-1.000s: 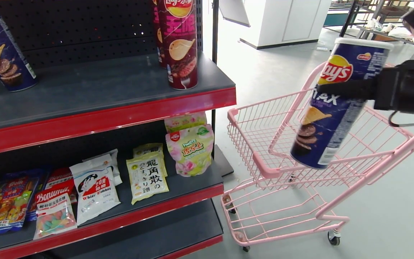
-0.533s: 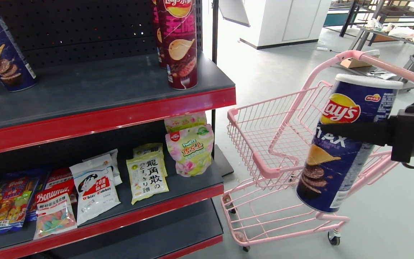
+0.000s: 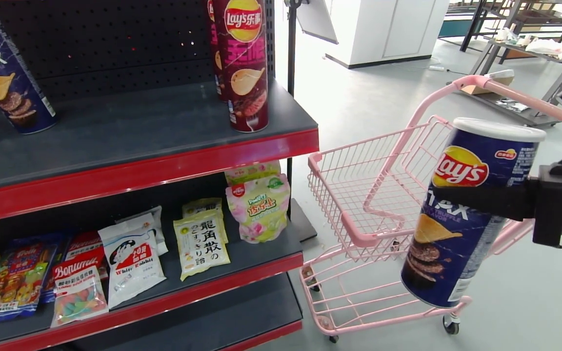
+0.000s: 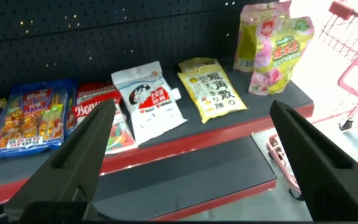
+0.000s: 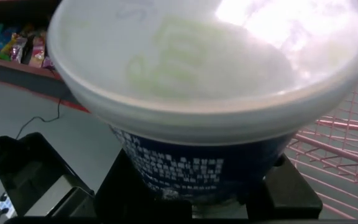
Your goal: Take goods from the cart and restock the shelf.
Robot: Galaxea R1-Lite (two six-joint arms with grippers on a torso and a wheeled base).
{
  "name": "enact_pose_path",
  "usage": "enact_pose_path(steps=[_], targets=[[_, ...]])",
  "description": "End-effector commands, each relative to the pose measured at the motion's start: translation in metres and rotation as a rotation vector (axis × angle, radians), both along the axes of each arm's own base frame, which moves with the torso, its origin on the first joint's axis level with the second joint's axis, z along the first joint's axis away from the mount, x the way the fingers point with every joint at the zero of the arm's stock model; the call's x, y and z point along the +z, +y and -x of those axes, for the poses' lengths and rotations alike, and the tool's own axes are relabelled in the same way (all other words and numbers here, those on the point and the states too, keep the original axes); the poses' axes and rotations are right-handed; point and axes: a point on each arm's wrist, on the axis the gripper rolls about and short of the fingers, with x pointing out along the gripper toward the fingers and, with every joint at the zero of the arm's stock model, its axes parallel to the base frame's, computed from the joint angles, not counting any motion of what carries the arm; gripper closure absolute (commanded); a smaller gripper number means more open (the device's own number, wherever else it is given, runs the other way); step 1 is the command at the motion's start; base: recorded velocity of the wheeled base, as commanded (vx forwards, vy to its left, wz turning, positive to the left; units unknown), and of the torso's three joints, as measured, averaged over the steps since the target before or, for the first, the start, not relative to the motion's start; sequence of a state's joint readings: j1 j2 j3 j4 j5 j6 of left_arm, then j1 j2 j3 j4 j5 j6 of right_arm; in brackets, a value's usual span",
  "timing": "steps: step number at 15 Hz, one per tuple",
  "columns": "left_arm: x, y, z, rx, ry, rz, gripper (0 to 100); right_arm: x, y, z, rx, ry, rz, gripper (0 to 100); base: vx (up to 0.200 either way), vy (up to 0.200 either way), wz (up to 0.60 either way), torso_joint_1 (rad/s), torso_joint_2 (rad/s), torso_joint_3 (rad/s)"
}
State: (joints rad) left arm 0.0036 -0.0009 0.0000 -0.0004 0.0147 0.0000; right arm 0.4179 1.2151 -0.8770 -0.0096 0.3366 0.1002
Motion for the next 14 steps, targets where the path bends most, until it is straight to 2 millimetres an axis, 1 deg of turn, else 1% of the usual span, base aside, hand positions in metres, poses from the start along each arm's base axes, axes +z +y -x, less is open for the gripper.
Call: enact_pose_path(steps=[1,6,9,11,14], targets=[[0.000,0.000,0.000,0.000,0.000,0.000,0,0.001,0.001,0.008,0.022,-0.013,-0.005,100,0.000,0.000,0.00,0.115,-0.45,-0.334],[0.000,0.000,0.000,0.000,0.000,0.000,0,0.003,0.003,0.006,0.075,-0.055,0.028,100,0.000,0.000,0.00,0.162,-0.52,-0.361],[0.000,0.000,0.000,0.002,0.000,0.000,0,0.002,0.007,-0.004,0.076,-0.057,0.046,100,0.000,0.000,0.00,0.196,-0.58,-0.385],[0.000,0.000,0.000,0.000,0.001,0.000,0,0.001,0.007,-0.005,0.086,-0.076,0.072,100,0.000,0.000,0.00,0.232,-0.60,-0.381],[0.000,0.000,0.000,0.002,0.000,0.000,0,-0.002,0.007,-0.007,0.089,-0.075,0.085,100,0.000,0.000,0.00,0.193,-0.47,-0.290]])
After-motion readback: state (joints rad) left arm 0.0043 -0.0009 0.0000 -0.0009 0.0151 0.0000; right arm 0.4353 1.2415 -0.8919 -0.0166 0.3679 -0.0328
